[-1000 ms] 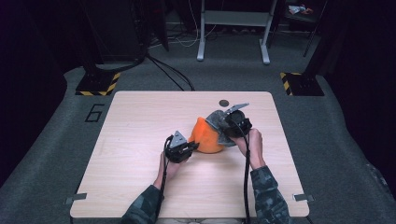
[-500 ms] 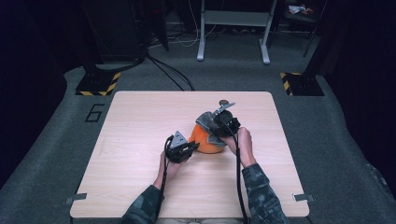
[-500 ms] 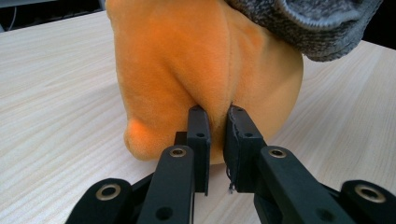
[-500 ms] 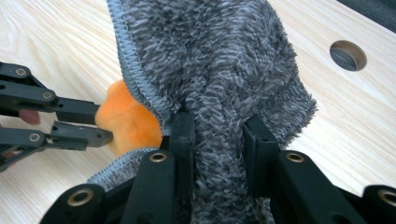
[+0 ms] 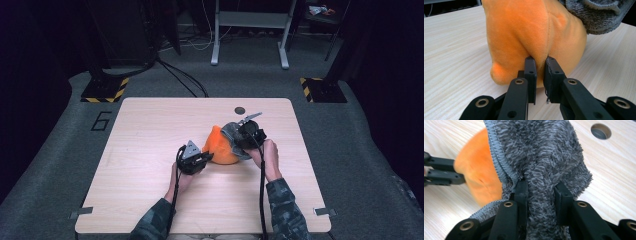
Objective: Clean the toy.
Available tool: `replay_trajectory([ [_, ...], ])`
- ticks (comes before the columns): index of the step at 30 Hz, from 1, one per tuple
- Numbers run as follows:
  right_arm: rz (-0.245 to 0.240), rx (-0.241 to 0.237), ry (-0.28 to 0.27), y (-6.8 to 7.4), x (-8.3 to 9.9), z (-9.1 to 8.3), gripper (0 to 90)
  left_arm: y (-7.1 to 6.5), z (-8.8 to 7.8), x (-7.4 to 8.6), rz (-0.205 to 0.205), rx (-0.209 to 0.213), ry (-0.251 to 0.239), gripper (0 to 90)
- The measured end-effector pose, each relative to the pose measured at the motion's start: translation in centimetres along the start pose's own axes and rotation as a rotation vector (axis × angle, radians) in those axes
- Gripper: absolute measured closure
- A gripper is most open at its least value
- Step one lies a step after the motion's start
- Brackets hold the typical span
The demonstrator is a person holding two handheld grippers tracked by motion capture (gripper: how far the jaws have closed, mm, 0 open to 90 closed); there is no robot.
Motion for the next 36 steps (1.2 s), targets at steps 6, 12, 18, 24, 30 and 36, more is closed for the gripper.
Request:
replay_trajectory([
  [6,0.023,0.015,0.024,-1.0,1.3,0.5,68.9,0.0,0.0,0.0,0.001,0.000,0.000,81.2],
  [12,0.056,0.024,0.072,-2.0,2.5,1.3,69.0,0.0,0.0,0.0,0.002,-0.002,0.001,81.3],
  [18,0.077,0.051,0.133,-2.7,4.2,2.8,69.1,0.1,0.0,0.1,0.002,0.000,0.009,81.3],
  [24,0.086,0.055,0.183,-3.2,5.5,4.0,69.2,0.1,0.0,0.1,-0.002,-0.006,0.004,81.4],
  [30,0.093,0.092,0.118,-3.7,4.1,1.4,69.7,0.2,-0.1,0.1,0.001,-0.005,0.012,81.3],
  [36,0.034,0.069,0.007,-2.1,1.2,-1.5,69.7,0.2,-0.1,0.2,-0.002,-0.006,0.012,81.3],
])
Point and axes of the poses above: each handheld gripper's, and its own axes: z roughly forward along the jaws, x roughly out of its underside, y roughly to its left, the point moved 10 cm from there along z, roughly forward along the jaws, and after that the axes turned 8 degrees about x, right-handed, at the moved point
